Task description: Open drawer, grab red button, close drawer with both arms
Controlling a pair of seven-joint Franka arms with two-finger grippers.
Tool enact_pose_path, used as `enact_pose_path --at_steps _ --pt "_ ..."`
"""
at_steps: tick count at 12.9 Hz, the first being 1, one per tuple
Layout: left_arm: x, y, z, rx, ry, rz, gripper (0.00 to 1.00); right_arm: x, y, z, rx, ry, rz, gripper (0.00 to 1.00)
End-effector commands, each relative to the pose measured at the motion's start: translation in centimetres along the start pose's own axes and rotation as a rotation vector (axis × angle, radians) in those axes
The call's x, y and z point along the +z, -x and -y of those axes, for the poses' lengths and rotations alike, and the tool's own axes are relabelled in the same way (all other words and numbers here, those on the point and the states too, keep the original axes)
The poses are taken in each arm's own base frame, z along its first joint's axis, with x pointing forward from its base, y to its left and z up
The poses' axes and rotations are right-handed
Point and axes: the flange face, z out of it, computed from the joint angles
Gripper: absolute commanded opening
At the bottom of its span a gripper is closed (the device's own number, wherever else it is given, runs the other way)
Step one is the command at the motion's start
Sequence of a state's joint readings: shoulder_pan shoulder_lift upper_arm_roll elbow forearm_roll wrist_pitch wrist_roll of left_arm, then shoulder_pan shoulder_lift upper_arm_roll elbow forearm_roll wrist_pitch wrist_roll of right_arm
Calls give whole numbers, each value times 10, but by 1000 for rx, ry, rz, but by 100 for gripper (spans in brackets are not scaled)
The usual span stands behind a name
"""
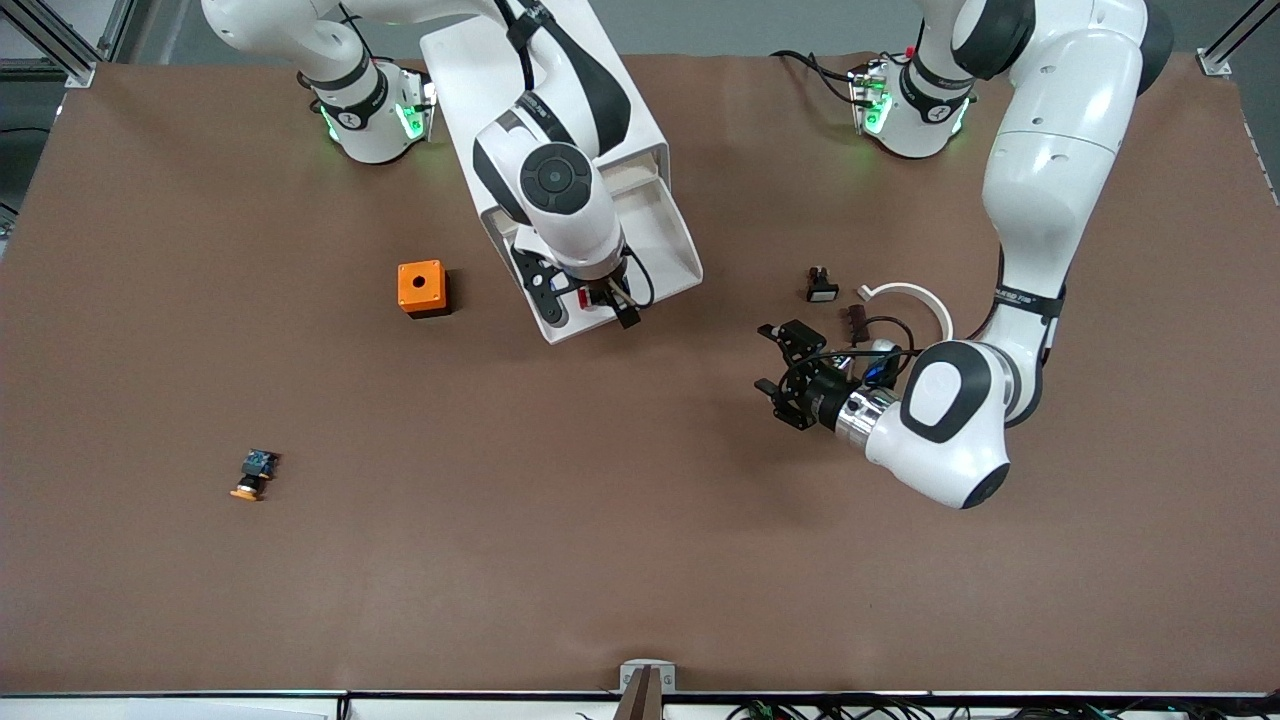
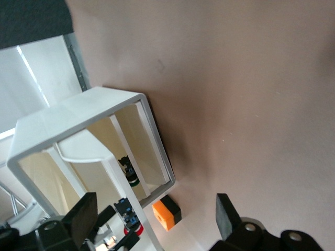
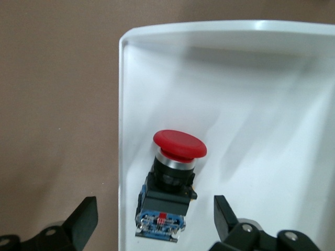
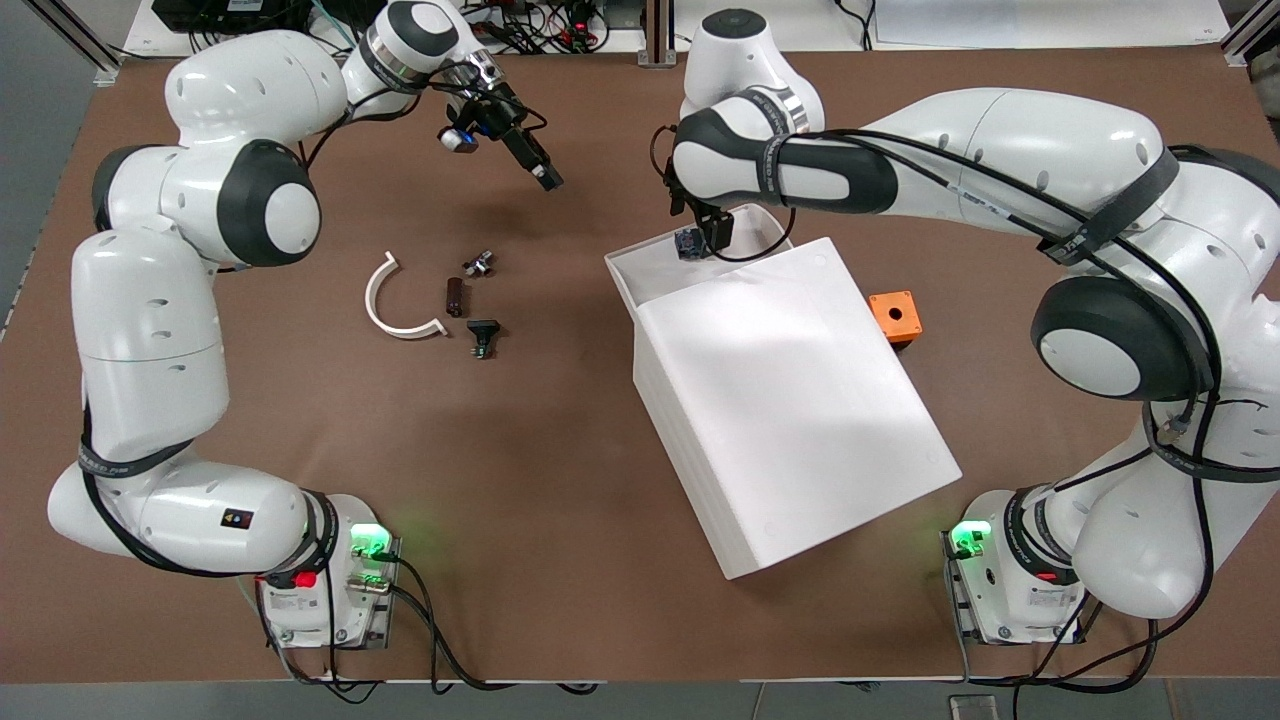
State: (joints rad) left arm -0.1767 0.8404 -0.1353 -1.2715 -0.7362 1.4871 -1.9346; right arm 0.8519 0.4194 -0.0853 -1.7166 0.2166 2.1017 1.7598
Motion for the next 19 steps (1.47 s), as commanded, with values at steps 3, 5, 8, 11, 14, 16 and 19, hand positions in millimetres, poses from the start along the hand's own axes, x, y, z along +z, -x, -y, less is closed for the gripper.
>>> enact_pose_path --at_steps 3,5,8,11,14,16,19 --pt "-6 -1 9 228 44 -143 99 -11 -4 -11 11 -12 -16 75" --pt "-3 -1 12 357 54 -251 99 -16 -4 -11 1 -18 -14 55" --pt "10 9 16 492 31 -286 99 -18 -3 -11 -19 -25 -28 22" --pt "25 30 27 632 46 -372 99 -38 0 -13 -60 -26 -25 3" --pt "54 60 31 807 104 -491 99 -80 -17 -6 -135 -41 -15 2" --pt "84 83 35 881 145 -573 99 -109 -47 1 -247 -53 -11 2" --pt "117 111 47 999 168 -600 99 -153 -120 15 -385 -47 -3 2"
